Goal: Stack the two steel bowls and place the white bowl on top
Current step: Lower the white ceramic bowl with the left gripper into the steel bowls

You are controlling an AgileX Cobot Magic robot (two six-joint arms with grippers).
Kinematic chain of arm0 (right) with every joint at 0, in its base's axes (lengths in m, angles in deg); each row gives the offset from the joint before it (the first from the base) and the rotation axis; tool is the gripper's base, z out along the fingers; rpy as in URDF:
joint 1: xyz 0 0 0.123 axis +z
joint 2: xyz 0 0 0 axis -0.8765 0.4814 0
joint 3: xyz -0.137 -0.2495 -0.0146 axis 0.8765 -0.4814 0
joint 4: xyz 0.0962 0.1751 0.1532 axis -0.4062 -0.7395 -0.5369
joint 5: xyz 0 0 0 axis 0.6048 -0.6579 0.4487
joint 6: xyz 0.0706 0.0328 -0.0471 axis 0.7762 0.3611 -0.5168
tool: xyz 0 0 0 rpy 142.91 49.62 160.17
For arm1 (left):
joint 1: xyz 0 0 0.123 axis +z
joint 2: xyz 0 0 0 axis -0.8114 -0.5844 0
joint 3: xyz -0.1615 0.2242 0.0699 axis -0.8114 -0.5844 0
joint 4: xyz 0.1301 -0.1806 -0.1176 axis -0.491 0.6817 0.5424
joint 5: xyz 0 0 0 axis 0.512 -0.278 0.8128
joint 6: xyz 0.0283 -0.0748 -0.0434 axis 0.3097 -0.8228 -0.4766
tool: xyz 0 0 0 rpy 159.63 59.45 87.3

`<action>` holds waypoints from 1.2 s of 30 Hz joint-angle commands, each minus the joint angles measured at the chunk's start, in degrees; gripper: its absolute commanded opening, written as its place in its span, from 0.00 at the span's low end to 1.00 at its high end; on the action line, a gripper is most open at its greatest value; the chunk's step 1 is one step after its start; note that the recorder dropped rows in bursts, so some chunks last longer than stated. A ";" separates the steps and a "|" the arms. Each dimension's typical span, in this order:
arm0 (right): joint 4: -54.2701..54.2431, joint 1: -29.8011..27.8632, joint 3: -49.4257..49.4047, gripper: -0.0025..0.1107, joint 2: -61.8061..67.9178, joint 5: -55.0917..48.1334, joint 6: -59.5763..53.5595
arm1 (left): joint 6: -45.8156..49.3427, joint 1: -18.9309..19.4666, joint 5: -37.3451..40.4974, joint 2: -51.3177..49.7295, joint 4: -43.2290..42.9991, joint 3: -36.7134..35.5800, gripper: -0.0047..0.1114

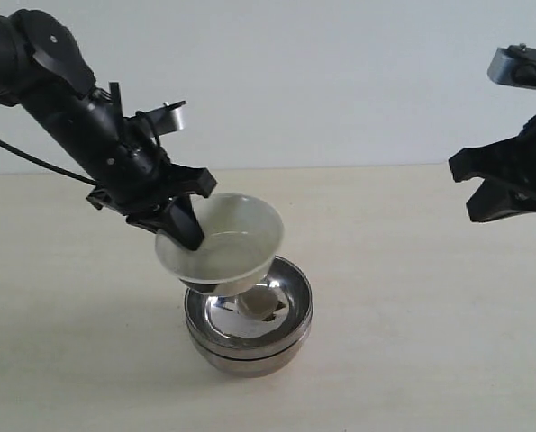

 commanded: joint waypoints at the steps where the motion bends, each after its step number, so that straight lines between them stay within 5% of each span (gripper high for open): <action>1: 4.25 -0.49 0.10 0.02 -3.73 -1.91 2.27 | -1.58 -2.92 -3.66 0.95 0.87 -0.12 0.07; 36: -2.89 -0.49 -2.68 0.02 -3.97 2.26 -2.70 | -5.50 -3.05 -3.16 -4.83 -1.26 -0.23 0.12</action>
